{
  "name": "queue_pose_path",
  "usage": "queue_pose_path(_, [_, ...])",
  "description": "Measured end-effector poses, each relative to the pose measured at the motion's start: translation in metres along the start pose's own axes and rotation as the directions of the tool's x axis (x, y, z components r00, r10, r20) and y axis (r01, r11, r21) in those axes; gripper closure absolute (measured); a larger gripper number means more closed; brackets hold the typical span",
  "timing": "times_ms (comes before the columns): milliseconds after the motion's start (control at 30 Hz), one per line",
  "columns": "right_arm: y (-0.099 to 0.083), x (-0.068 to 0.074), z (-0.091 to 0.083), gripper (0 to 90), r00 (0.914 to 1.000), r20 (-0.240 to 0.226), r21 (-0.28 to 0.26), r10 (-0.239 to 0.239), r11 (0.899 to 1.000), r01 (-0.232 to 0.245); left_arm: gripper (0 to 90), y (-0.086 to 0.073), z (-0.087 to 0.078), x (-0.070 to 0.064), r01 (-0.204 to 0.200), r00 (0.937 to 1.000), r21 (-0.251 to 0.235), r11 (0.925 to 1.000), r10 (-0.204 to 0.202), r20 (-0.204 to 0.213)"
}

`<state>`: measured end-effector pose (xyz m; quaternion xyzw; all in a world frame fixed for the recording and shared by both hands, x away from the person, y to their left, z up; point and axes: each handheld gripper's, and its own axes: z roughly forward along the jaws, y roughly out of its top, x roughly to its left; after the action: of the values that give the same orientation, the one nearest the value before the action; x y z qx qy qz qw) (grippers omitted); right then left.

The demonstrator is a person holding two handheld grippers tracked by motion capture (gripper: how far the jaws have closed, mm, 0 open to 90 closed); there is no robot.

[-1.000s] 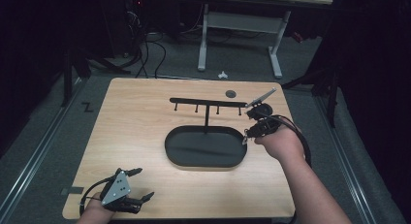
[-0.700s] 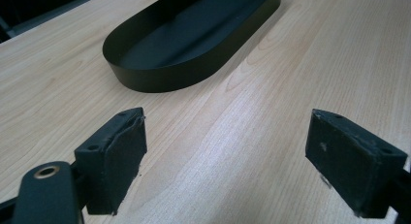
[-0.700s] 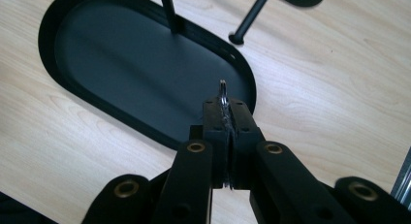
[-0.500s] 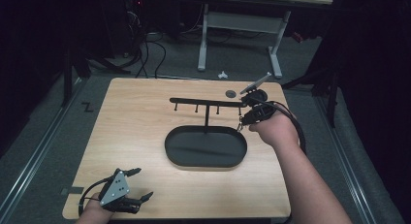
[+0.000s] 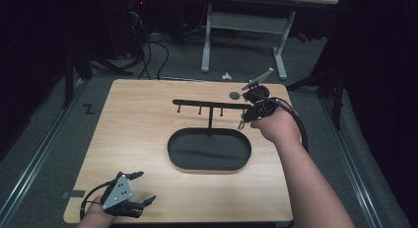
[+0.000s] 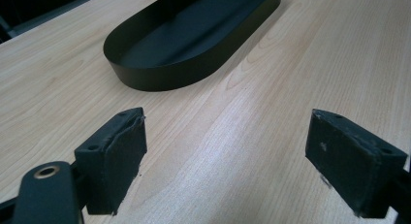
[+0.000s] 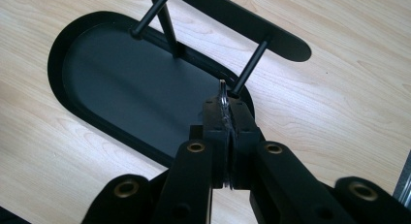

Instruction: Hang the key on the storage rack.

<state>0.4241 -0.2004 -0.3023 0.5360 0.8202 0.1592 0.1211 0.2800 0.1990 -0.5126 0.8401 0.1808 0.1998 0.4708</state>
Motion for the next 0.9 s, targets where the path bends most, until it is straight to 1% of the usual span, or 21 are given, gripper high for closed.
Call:
queue_pose_path(133, [0.001,-0.003,0.001,88.4,0.9999,-0.007,-0.005,0.010,1.000,-0.010,15.3,0.000,0.000,0.000,-0.001,1.0000,0.002,1.0000,0.001,-0.001])
queue_pose_path(367, [0.003,-0.006,0.005,88.3,0.9999,0.005,-0.004,0.012,1.000,-0.012,15.3,0.000,0.000,0.000,-0.004,1.0000,0.006,1.0000,0.004,0.001])
queue_pose_path(433, [0.003,-0.008,0.006,88.0,0.9997,0.003,-0.003,0.024,1.000,-0.024,15.3,0.000,0.000,0.000,-0.004,1.0000,0.006,1.0000,0.004,0.001])
queue_pose_path(633, [0.004,-0.011,0.007,87.3,0.9996,0.005,-0.010,0.027,1.000,-0.027,15.3,-0.001,-0.001,0.000,-0.002,1.0000,0.006,1.0000,0.002,0.000])
queue_pose_path(900, [0.007,-0.013,0.010,86.7,0.9992,0.024,-0.015,0.031,0.999,-0.030,15.3,-0.001,-0.001,0.000,-0.003,1.0000,0.007,1.0000,0.003,0.000])
